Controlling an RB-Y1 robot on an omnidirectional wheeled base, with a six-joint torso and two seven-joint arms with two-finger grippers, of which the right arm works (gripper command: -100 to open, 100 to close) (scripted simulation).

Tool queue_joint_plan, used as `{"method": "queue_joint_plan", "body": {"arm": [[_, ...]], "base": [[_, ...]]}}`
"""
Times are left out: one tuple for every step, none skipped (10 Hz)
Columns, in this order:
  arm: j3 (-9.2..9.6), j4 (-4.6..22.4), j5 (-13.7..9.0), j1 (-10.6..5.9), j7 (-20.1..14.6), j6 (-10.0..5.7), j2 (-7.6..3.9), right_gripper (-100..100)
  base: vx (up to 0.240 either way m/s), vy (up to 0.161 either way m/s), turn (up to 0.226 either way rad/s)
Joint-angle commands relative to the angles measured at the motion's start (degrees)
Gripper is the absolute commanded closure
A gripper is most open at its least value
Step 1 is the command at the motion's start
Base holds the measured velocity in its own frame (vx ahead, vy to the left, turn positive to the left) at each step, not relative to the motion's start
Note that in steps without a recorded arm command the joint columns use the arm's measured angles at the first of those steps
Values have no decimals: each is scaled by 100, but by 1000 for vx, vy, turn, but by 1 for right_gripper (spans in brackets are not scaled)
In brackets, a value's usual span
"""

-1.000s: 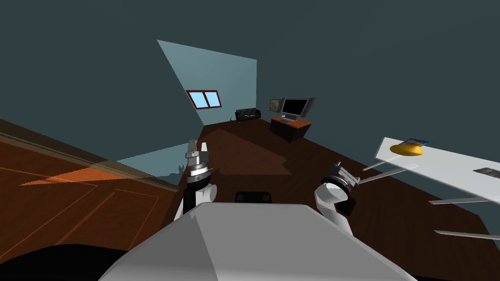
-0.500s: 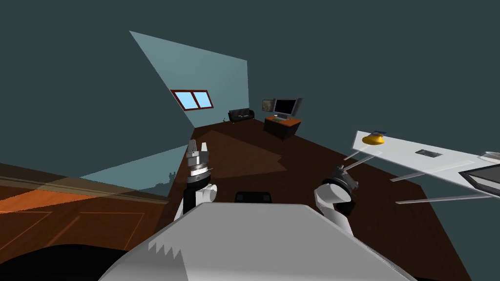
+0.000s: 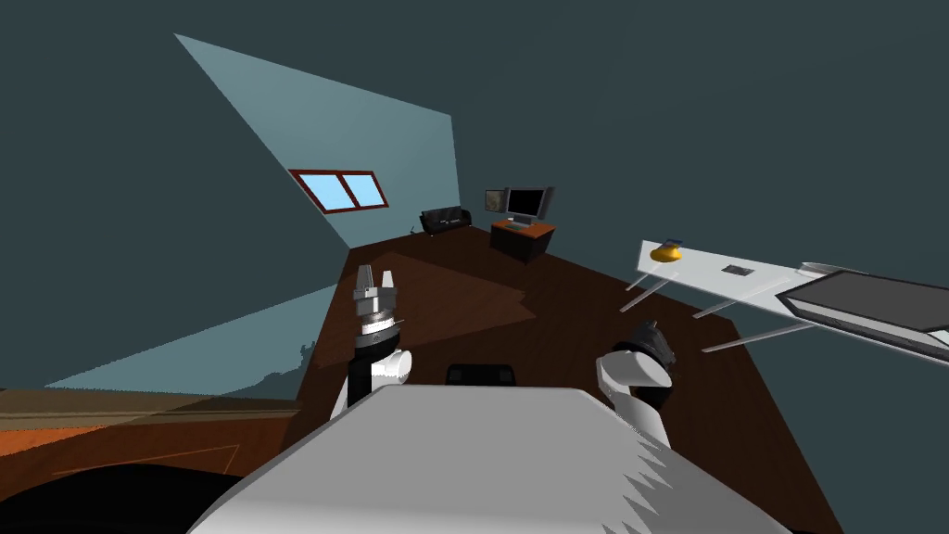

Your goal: Push the door open

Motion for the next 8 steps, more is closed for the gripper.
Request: {"method": "queue_joint_plan", "body": {"arm": [[-81, 77, -286, -38, -73, -27, 0, -100], [-129, 131, -472, -67, -118, -44, -2, -100], [-177, 184, -638, -97, -163, -62, -3, -100], [-226, 237, -832, -127, -207, -79, -4, -100], [-274, 290, -1008, -157, -252, -96, -6, -100], [-322, 343, -1146, -187, -297, -113, -7, -100], [-322, 343, -1184, -187, -297, -113, -7, -100], [-370, 396, -1360, -216, -341, -130, -8, -100]], "base": [[-3, 33, -213], [-10, 33, -184], [-13, 35, -201], [-10, 35, -225], [-13, 33, -197], [-11, 33, -178], [-7, 22, -101], [-10, 16, -143]]}}
